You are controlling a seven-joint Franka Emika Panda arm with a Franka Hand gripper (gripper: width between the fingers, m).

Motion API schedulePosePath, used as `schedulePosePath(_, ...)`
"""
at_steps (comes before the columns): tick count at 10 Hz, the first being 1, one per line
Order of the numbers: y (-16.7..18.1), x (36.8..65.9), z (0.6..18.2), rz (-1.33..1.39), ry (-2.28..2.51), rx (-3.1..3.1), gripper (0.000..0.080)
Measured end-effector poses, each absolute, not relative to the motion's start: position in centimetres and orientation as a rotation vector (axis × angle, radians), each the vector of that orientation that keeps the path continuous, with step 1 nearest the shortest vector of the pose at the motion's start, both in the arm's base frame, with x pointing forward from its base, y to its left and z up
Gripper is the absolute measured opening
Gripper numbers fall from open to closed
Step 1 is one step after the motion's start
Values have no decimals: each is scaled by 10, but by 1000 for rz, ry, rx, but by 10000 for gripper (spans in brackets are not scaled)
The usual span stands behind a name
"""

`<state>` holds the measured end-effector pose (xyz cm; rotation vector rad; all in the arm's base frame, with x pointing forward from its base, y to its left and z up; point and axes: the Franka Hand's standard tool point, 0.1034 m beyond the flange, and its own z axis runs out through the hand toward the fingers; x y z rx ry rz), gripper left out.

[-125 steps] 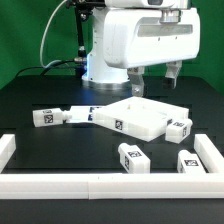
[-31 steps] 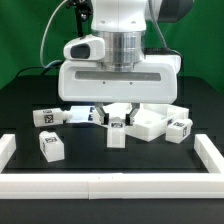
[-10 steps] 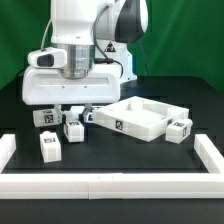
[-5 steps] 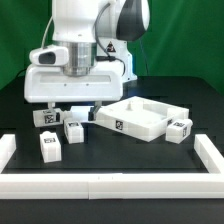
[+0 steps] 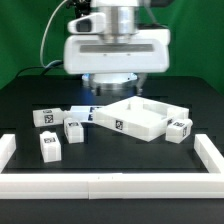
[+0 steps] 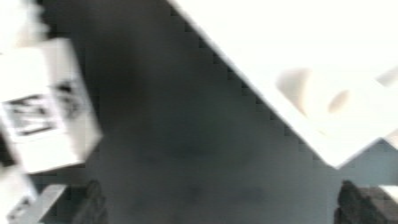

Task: Assemble one leg

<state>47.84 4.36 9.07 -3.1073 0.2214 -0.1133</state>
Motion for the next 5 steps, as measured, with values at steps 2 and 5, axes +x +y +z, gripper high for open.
schedulePosePath(2, 48, 486, 88, -115, 157, -3113, 649)
schedulePosePath(5, 49, 485, 87, -111, 160, -3114, 649)
